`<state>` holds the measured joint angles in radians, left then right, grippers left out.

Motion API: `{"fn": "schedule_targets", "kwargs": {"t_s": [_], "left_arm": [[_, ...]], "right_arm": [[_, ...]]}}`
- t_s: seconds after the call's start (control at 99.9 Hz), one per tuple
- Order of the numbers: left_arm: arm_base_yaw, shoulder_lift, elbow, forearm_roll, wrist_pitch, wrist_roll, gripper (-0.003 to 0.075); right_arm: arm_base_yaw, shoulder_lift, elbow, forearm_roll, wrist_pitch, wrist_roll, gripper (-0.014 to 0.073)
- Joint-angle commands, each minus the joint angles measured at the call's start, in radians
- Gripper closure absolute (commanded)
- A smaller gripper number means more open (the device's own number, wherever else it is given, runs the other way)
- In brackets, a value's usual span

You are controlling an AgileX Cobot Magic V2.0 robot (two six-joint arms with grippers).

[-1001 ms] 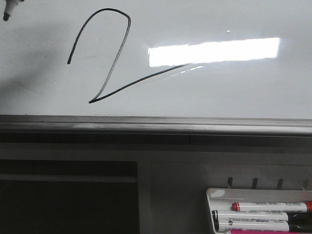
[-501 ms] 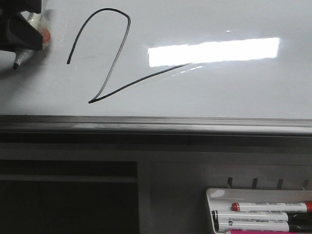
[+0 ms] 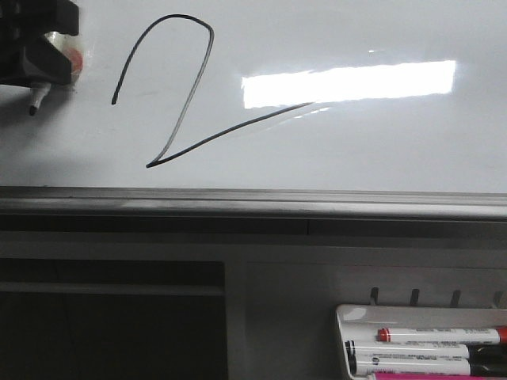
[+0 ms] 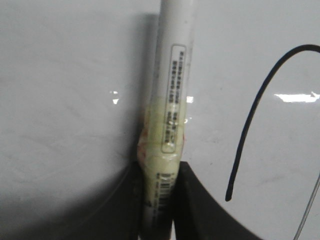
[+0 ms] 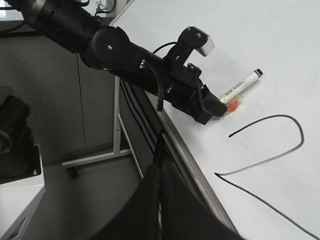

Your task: Write number 2 on whiteboard

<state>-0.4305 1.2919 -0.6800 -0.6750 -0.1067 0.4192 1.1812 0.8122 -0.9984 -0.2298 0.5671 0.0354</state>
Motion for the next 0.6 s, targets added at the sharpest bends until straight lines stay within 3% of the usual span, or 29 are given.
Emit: {"fn": "schedule_targets", "kwargs": {"t_s": [0.0,0.591], "left_arm": [[0.003,0.009,-0.039,-0.005,-0.035,-0.009,0.0741],[0.003,0.04,-0.051,-0.005,-0.038,-0.009,0.0741]], "right_arm": [[-0.005,-0.006,-0.021,-0.022,-0.087,0.003,0.0662],[-0.005,0.02,-0.021,-0.022,-0.095,0.022,0.0662]]}}
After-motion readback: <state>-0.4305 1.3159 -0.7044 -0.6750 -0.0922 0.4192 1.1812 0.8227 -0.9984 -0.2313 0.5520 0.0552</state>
